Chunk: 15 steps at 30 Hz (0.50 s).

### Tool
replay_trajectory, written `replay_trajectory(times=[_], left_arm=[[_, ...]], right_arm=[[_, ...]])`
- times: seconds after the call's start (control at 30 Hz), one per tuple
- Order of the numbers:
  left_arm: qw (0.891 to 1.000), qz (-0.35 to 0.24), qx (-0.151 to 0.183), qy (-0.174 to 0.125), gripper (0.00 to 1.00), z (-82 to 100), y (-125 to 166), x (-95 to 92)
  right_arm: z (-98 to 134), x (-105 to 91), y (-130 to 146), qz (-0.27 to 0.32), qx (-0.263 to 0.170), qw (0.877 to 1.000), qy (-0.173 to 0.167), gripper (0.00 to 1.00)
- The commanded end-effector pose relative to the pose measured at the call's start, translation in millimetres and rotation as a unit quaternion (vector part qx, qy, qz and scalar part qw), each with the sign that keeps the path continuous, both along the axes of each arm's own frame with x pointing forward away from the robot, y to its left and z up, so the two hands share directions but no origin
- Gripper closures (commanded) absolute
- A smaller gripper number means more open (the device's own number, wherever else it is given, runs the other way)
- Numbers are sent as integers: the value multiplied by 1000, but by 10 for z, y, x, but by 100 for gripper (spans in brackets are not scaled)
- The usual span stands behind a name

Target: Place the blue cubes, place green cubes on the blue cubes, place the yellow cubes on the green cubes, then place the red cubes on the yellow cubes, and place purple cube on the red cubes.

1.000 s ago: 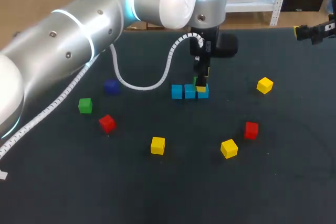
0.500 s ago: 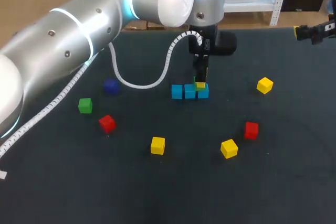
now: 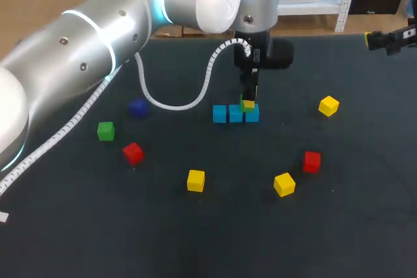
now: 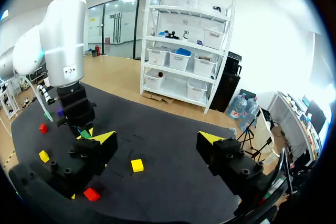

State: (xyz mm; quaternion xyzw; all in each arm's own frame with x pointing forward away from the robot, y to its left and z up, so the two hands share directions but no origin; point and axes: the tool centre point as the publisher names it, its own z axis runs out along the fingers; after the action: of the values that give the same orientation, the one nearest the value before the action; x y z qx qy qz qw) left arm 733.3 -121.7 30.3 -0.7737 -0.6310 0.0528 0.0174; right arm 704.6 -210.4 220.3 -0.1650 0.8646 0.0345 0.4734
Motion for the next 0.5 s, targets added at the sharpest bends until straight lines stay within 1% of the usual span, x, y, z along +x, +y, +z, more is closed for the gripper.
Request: replay_trajectory(times=[0.03,0.2,0.37,0.5], left_arm=[[1000,0,3,4,71,-1,-7,30],[1000,0,2,5,70,-2,-1,28],[1000,4,4,7,72,-2,5,23],[1000,16,12,12,76,-11,24,24]], right_arm=[[-41,13,-7,4,10,1000,-24,0],[-41,13,-7,4,10,1000,-24,0],[-41,13,-7,4,10,1000,-24,0],[-41,13,-7,4,10,1000,-24,0]])
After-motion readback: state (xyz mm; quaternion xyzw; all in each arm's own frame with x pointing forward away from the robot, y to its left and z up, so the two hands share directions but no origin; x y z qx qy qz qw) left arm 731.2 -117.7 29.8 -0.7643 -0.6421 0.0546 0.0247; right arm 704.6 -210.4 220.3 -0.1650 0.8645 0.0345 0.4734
